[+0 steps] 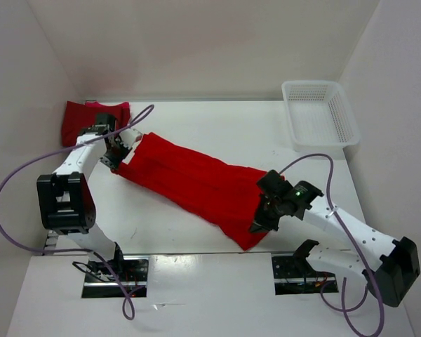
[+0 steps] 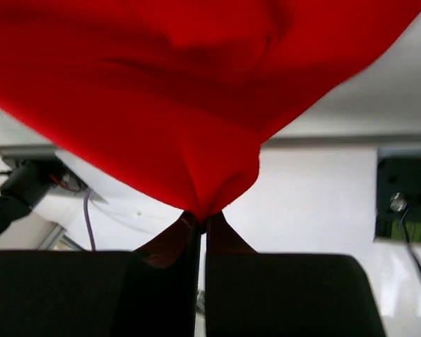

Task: Fold and stack the t-shirts
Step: Fold the other side of the tshirt into a rectangle

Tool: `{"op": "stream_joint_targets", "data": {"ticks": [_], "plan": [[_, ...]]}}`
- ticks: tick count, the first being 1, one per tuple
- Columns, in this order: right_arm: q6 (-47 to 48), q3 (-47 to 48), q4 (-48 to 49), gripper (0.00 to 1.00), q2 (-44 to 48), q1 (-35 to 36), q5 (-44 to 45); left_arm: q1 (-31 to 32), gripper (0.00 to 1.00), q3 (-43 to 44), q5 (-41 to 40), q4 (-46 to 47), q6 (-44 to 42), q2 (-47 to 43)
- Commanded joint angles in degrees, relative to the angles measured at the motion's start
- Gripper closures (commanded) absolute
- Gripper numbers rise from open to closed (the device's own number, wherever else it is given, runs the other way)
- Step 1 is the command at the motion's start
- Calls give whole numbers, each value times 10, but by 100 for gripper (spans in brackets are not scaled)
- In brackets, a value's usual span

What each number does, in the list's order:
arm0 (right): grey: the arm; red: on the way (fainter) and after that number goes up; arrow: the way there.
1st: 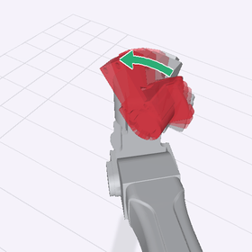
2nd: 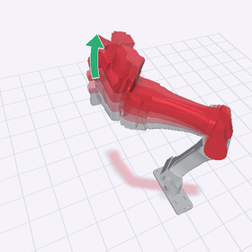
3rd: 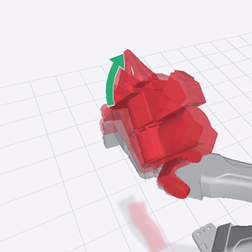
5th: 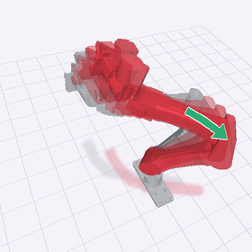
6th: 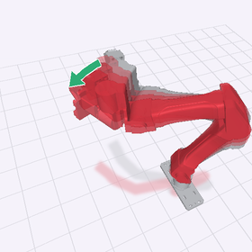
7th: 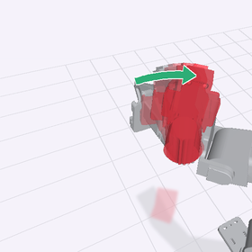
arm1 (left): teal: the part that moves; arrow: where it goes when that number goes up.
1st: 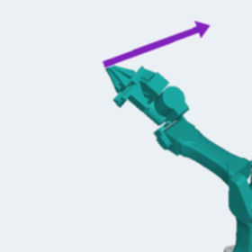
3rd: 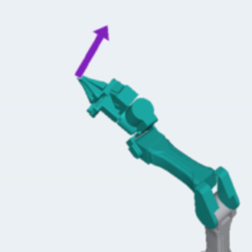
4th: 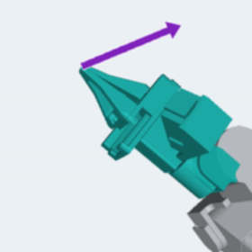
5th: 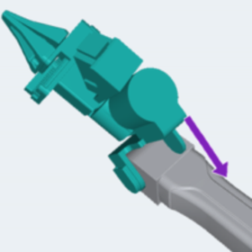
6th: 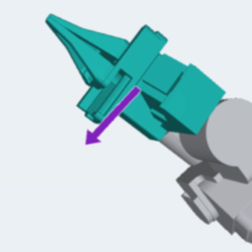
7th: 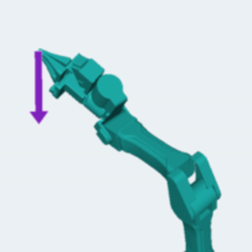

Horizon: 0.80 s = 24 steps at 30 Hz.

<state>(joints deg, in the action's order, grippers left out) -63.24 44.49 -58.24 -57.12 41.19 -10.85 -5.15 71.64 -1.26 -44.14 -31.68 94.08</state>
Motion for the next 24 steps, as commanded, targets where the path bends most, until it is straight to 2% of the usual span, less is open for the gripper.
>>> {"op": "stream_joint_targets", "data": {"ticks": [1, 2, 5, 11, 18, 24], "plan": [[79, 0, 51, 100, -34, -63, 17, -2, 100, 60, -17, 8, -17, 42], [96, 0, 58, 100, -46, -97, 17, 5, 100, 68, -17, 8, -17, 61], [141, 24, 78, 100, -96, -138, 30, 20, 100, 88, -28, 13, -17, 96], [173, 63, 91, 100, -194, -151, 42, 59, 100, 135, -95, 55, -17, 134], [190, 70, 79, 100, -195, -172, 61, 83, 100, 177, -118, 77, -12, 140], [202, 68, 85, 100, -208, -191, 61, 102, 100, 177, -142, 77, -12, 175]]}}
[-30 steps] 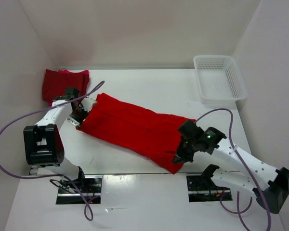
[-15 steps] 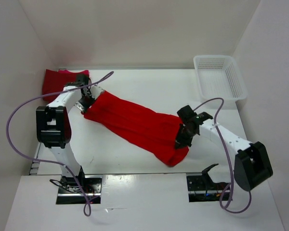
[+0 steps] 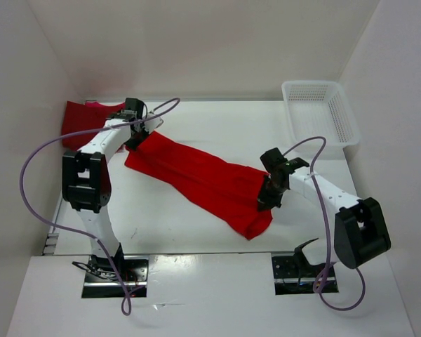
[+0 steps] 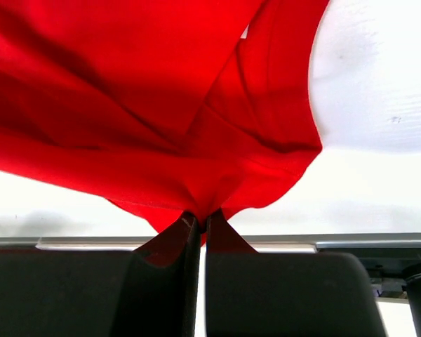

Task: Fold and stack the t-shirts
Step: Fold the other side of the tshirt into a rectangle

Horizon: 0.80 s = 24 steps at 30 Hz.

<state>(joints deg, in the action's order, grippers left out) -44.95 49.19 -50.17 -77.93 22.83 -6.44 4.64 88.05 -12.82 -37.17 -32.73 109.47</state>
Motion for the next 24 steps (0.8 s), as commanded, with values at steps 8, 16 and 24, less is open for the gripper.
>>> {"op": "stream_joint_targets", "data": {"ticks": [8, 16, 24], "plan": [[4, 27, -62, 100, 75, -8, -19, 10, 100, -59, -39, -6, -14, -42], [-138, -31, -100, 100, 168, 184, -98, -24, 100, -208, -60, -69, -38, -107], [-146, -59, -87, 100, 180, 200, -128, -11, 97, -194, -41, -87, -44, -121]]}}
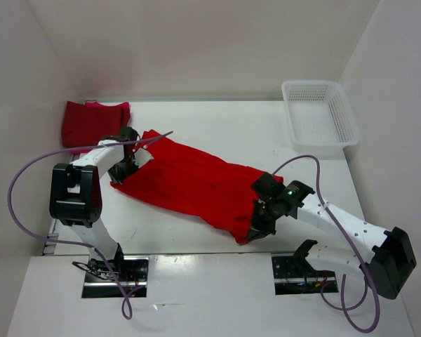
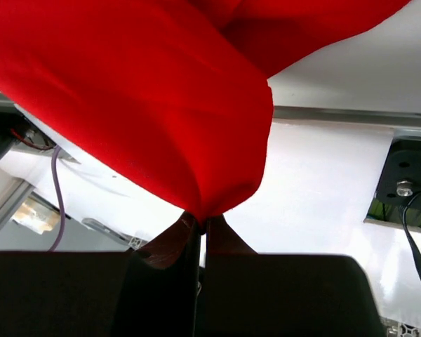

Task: Fold and stack the t-shirts
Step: Fold the other side of the tshirt into a rectangle

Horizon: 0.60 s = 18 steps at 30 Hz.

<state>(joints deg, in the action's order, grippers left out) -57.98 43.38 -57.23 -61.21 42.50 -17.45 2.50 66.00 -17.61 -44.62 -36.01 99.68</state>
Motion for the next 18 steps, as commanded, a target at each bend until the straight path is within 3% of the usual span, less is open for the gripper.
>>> {"op": "stream_joint_targets", "data": {"ticks": [1, 7, 12, 18], "plan": [[-10, 4, -17, 100, 18, 3, -18, 10, 97, 34, 7, -13, -11, -23], [-35, 2, -28, 100, 70, 10, -66, 2, 99, 55, -5, -35, -23, -28], [-96, -31, 35, 100, 103, 45, -98, -5, 99, 28, -19, -41, -41, -34], [-138, -20, 111, 100, -21, 177, -89, -10, 99, -2, -19, -51, -41, -39]]}}
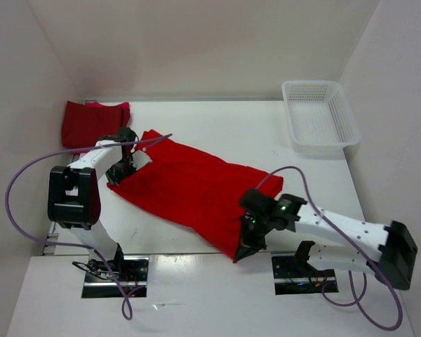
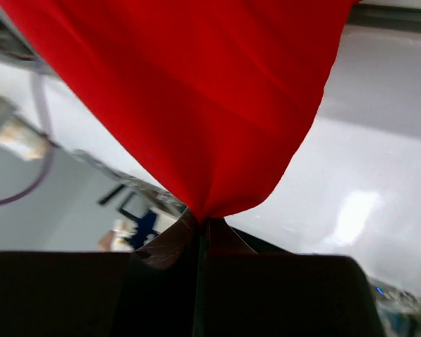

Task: Fold and stack the t-shirts
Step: Fold the other side of the tshirt into a rectangle

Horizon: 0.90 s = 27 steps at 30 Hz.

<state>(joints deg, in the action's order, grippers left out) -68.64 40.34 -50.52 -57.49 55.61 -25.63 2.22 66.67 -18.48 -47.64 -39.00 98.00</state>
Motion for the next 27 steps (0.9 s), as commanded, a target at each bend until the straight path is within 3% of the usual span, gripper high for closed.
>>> {"op": "stream_joint_targets", "data": {"ticks": [1, 5, 10, 15, 19, 27], "plan": [[-13, 20, 32, 100, -75, 52, 4, -7, 99, -8, -10, -21, -11, -22], [1, 20, 22, 100, -68, 52, 12, -13, 99, -1, -10, -21, -16, -22], [-6, -9, 21, 100, -16, -1, 12, -13, 99, 27, -3, -8, -16, -5], [75, -4, 0, 100, -21, -82, 29, -6, 99, 87, 33, -3, 1, 44], [153, 24, -24, 100, -66, -192, 64, 16, 98, 150, 39, 3, 15, 80], [236, 62, -9, 100, -158, -276, 116, 38, 96, 233, 33, 10, 26, 145]]}}
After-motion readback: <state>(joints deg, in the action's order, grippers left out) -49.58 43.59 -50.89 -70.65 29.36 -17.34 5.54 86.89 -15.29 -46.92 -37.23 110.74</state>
